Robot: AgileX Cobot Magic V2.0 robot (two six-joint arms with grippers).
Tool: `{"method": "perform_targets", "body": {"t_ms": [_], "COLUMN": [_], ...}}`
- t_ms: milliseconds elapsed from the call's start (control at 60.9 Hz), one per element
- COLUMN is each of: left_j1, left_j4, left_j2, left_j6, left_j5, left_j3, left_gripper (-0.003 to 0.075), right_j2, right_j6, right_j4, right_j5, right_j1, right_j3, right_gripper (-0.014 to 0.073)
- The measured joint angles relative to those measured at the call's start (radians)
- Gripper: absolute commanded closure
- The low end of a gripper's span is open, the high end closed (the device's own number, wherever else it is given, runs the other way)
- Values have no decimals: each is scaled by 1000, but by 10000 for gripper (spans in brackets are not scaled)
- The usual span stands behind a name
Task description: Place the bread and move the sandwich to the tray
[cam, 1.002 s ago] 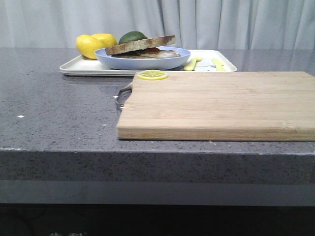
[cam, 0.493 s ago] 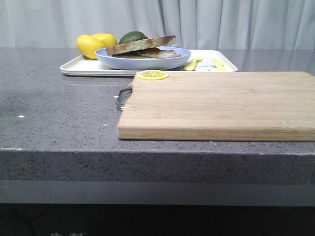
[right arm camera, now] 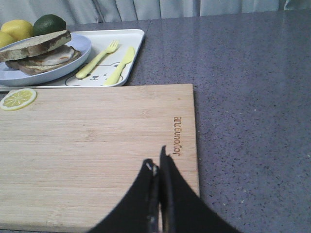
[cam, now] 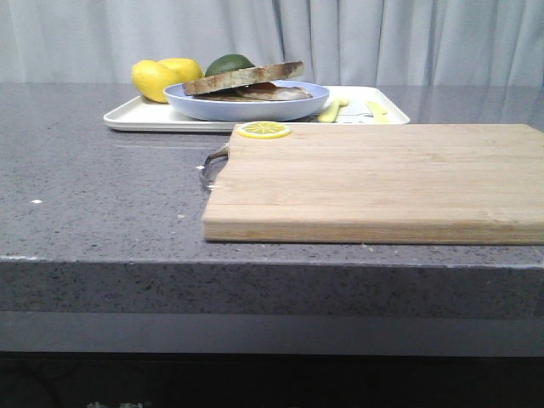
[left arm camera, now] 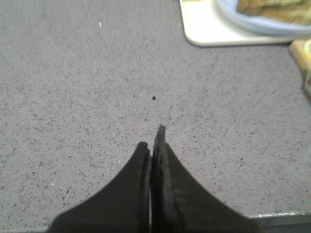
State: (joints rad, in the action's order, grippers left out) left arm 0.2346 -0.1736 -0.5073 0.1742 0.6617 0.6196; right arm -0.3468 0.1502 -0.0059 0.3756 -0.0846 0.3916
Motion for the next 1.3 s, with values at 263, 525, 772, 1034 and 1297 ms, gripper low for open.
{"method": "perform_targets", "body": {"t_ms": [263,525,772,1034,1297], "left_j1": [0,0,0,0,-10], "left_j4": [14,14,14,14,16], "left_j2": [312,373,373,373,373], "left_j6": [1,1,1,1,2], "left_j5": [-56,-63,-63,-65,-111], "left_j3": [-124,-134,-134,-134,-166], "left_gripper": [741,741,741,741,741], "right_j2": [0,0,0,0,0], "right_j6": [0,0,2,2,2], "right_j4": [0,0,0,0,0], "right_j5": [0,0,0,0,2], "right_j1": [0,0,0,0,0], "right_j3": [0,0,0,0,0], "right_gripper": [657,657,657,657,657]}}
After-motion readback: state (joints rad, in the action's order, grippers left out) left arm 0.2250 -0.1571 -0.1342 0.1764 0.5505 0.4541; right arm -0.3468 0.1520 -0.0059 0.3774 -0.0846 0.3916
